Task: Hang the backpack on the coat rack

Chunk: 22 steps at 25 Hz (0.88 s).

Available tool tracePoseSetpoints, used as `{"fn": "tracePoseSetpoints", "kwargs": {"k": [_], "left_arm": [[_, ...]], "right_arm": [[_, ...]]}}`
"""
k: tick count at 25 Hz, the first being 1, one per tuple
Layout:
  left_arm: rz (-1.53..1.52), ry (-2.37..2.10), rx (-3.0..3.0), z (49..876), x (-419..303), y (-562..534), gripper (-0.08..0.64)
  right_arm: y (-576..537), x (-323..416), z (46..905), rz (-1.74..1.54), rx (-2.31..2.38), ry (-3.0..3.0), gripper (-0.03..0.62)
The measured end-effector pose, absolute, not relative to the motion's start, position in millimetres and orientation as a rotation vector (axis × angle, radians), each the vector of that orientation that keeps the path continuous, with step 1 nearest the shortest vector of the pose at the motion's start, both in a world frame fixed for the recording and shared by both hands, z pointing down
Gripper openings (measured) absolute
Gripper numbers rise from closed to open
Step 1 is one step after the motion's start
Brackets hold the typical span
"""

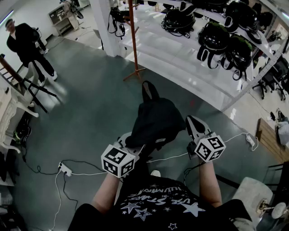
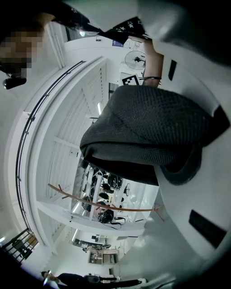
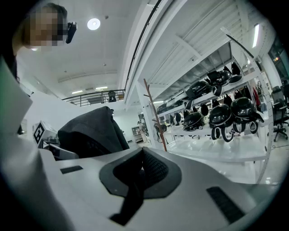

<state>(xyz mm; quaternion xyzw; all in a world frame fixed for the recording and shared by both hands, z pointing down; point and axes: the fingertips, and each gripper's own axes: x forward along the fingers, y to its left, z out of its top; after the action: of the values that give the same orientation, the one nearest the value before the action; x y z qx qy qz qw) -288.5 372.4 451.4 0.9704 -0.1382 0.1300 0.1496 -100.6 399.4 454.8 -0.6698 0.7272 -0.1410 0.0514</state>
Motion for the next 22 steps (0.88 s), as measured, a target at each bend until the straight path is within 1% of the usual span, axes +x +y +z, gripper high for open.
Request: {"fn": "tracePoseSetpoints", "kwargs": {"k": [13,22], "left_arm": [[0.388,-0.426,2.826,449,-279,375,0.054],[0.398,-0.413,2.817,452,-254,374,0.054]], "right_arm": [[399,-95,446,-0.395,-2.012,2.221,0.011],[399,-70,445,-0.378,-2.019,2.202,0.011]]}}
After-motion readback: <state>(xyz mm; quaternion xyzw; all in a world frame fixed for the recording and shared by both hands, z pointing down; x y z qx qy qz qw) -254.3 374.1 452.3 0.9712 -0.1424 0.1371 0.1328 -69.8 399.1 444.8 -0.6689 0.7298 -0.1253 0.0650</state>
